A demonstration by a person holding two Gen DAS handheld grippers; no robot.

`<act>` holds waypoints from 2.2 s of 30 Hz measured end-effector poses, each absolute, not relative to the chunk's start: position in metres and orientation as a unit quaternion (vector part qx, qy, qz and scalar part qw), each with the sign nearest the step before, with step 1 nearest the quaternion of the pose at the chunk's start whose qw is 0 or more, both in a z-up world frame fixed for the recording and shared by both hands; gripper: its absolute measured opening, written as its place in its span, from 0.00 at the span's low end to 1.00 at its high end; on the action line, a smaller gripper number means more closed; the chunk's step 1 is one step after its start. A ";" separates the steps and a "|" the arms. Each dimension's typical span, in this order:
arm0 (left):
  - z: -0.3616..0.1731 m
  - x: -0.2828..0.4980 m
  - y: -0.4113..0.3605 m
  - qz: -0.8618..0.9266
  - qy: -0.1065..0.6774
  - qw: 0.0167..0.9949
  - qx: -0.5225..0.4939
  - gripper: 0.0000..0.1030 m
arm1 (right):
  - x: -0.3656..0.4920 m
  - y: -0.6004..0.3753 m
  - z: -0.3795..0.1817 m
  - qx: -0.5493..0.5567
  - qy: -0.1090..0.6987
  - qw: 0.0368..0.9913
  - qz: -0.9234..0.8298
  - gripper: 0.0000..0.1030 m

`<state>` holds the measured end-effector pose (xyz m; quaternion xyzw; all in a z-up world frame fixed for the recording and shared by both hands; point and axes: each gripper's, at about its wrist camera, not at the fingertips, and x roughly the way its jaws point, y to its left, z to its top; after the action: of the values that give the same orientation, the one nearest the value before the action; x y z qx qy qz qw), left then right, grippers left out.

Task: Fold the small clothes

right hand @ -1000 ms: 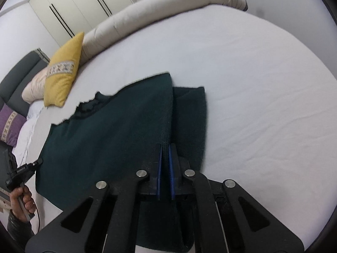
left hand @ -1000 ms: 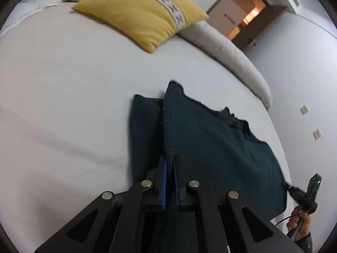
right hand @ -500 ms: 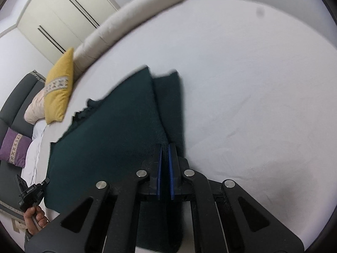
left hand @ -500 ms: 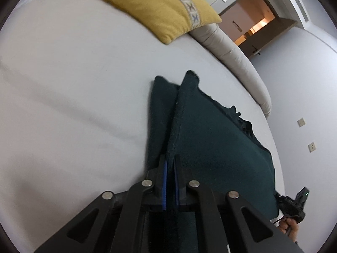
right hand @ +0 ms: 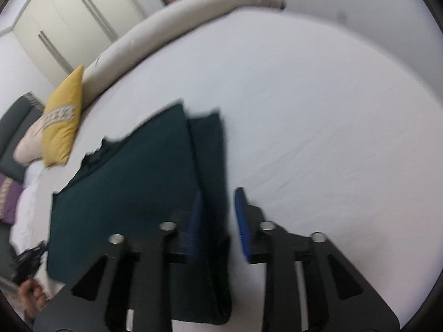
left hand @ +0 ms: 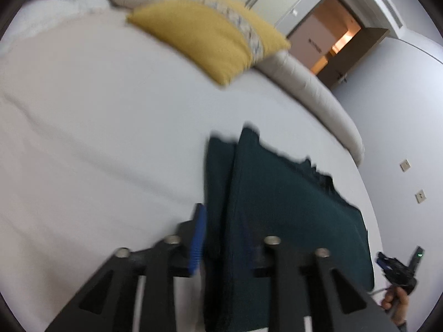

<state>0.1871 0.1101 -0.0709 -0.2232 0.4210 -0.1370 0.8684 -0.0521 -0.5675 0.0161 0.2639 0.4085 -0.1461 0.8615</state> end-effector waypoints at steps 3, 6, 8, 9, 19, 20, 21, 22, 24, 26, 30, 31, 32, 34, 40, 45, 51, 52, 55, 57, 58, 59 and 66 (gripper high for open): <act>-0.045 0.199 0.084 -0.143 0.396 0.892 -0.166 0.41 | -0.038 -0.559 0.045 0.266 0.375 0.879 -0.122 0.42; -0.042 0.218 0.049 -0.162 0.392 0.896 -0.131 0.43 | 0.000 -0.537 0.052 0.280 0.380 0.881 -0.043 0.42; -0.047 0.239 0.018 -0.179 0.396 0.894 -0.111 0.43 | 0.029 -0.523 0.045 0.295 0.385 0.874 0.007 0.42; -0.053 0.250 0.005 -0.185 0.406 0.889 -0.105 0.43 | 0.048 -0.515 0.035 0.307 0.394 0.866 0.027 0.42; -0.106 0.264 0.023 -0.197 0.425 0.875 -0.125 0.40 | 0.068 -0.551 -0.049 0.431 0.367 0.824 0.032 0.10; -0.107 0.264 0.029 -0.200 0.424 0.873 -0.132 0.38 | 0.058 -0.565 -0.052 0.442 0.353 0.824 0.021 0.09; -0.108 0.264 0.036 -0.203 0.425 0.870 -0.146 0.32 | 0.048 -0.579 -0.054 0.458 0.332 0.825 0.013 0.09; -0.108 0.265 0.042 -0.206 0.426 0.867 -0.160 0.30 | 0.039 -0.591 -0.056 0.472 0.315 0.823 0.005 0.09; -0.104 0.259 0.055 -0.203 0.427 0.863 -0.179 0.30 | 0.017 -0.618 -0.056 0.493 0.294 0.818 -0.039 0.14; -0.095 0.247 0.069 -0.182 0.417 0.873 -0.177 0.36 | 0.000 -0.635 -0.052 0.498 0.286 0.816 -0.065 0.17; -0.086 0.219 0.120 -0.122 0.394 0.882 -0.229 0.54 | -0.035 -0.647 -0.029 0.453 0.282 0.838 -0.111 0.18; -0.088 0.214 0.131 -0.117 0.399 0.875 -0.247 0.56 | -0.040 -0.646 -0.025 0.451 0.280 0.841 -0.110 0.18; -0.090 0.210 0.138 -0.114 0.407 0.868 -0.261 0.56 | -0.042 -0.640 -0.019 0.447 0.278 0.843 -0.106 0.19; -0.096 0.204 0.145 -0.135 0.421 0.847 -0.295 0.62 | -0.040 -0.618 -0.006 0.433 0.282 0.852 -0.085 0.25; -0.114 0.208 0.132 -0.190 0.474 0.792 -0.335 0.70 | -0.002 -0.512 0.025 0.375 0.319 0.869 0.053 0.63; -0.116 0.227 0.107 -0.226 0.505 0.765 -0.331 0.74 | 0.033 -0.429 0.012 0.371 0.381 0.829 0.173 0.63; -0.122 0.231 0.091 -0.237 0.533 0.751 -0.309 0.32 | 0.056 -0.373 -0.012 0.378 0.429 0.792 0.216 0.63; -0.126 0.232 0.094 -0.231 0.540 0.749 -0.307 0.23 | 0.050 -0.367 -0.011 0.375 0.435 0.789 0.216 0.63; -0.129 0.229 0.105 -0.240 0.537 0.738 -0.330 0.17 | 0.055 -0.353 -0.020 0.371 0.452 0.781 0.219 0.63; -0.126 0.227 0.105 -0.241 0.534 0.745 -0.321 0.16 | 0.057 -0.336 -0.026 0.365 0.462 0.779 0.214 0.63; -0.125 0.228 0.104 -0.241 0.532 0.748 -0.316 0.15 | 0.058 -0.334 -0.028 0.363 0.467 0.778 0.212 0.63; -0.123 0.227 0.103 -0.241 0.530 0.751 -0.312 0.15 | 0.060 -0.335 -0.032 0.362 0.472 0.777 0.207 0.63; -0.102 0.225 0.087 -0.223 0.527 0.774 -0.272 0.12 | 0.075 -0.349 -0.062 0.386 0.481 0.761 0.204 0.54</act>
<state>0.2255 0.0871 -0.1018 -0.2721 0.5269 -0.2229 0.7737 0.0749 -0.3487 -0.0619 0.3855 0.4805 0.2035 0.7609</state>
